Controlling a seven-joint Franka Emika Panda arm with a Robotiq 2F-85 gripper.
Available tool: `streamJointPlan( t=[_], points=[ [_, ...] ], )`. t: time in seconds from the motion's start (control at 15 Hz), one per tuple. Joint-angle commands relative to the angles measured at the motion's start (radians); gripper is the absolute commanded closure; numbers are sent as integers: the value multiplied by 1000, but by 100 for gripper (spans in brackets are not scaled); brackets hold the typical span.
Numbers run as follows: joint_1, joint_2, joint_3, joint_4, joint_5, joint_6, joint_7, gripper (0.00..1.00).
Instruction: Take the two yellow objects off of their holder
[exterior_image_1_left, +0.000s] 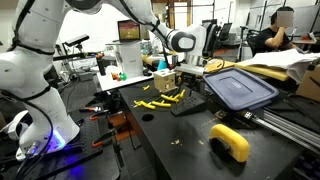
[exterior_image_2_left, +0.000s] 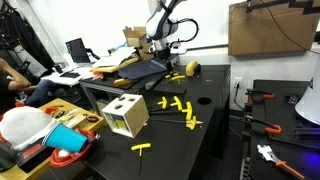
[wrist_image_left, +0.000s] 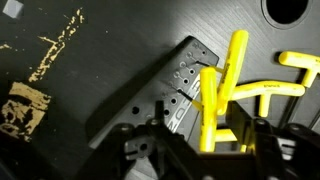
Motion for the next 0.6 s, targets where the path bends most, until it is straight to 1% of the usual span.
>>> streamJointPlan(
  t=[0.0,0.13,0.2,0.33,0.4,0.47,0.53],
  points=[
    [-8,21,8,38,-21,-12,26,66],
    [-9,18,9,37,-21,-10,23,80],
    [-9,12,10,33,-21,-7,23,88],
    [-10,-13,11,15,-17,1,22,100],
    [-11,-26,13,6,-14,4,20,100],
    [-13,-43,14,-6,-11,7,17,96],
    [-15,-63,16,-20,-8,11,12,96]
  ],
)
